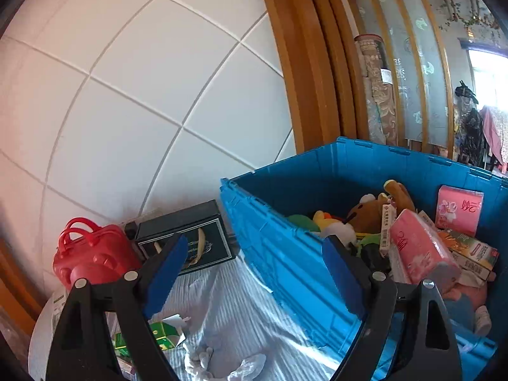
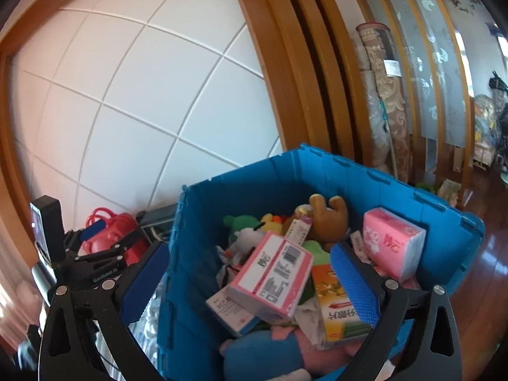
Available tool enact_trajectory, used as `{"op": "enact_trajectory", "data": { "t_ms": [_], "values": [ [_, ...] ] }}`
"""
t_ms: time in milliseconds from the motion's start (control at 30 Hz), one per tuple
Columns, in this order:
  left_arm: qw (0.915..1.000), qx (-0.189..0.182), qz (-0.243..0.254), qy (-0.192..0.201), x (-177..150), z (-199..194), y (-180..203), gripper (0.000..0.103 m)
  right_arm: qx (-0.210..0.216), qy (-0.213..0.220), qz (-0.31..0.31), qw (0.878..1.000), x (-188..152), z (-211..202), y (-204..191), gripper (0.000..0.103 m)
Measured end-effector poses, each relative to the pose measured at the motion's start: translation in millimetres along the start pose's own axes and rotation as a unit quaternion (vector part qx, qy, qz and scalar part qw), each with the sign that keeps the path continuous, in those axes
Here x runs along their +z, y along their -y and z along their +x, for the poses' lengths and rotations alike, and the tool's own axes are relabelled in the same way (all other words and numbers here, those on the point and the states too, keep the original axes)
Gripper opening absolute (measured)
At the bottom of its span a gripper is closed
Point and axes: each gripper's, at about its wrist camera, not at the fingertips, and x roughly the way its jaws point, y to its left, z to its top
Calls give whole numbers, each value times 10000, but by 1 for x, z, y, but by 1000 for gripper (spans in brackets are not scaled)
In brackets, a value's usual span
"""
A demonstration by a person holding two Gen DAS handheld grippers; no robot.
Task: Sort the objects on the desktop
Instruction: 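Open both tools over the blue bin to drop the items, then bring both open tools back over the remaining items on the bed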
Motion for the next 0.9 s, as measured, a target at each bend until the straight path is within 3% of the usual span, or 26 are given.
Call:
{"op": "enact_trajectory", "data": {
  "t_ms": [300, 533, 733, 900],
  "values": [
    [9968, 751, -201, -171, -55, -28, -109, 87, 433, 64, -520, 9977, -12, 27, -97, 103],
    [9887, 1449, 94, -371, -95, -59, -213, 87, 754, -467, -811, 9928, -49, 73, -192, 103],
    [9881, 1462, 68, -465, -120, -72, -269, 87, 612, -637, -947, 9916, -100, 98, -247, 103],
    [9915, 1180, -28, -541, -137, -63, -280, 87, 328, -1498, -1350, 9789, -160, 145, -274, 103]
  ]
}}
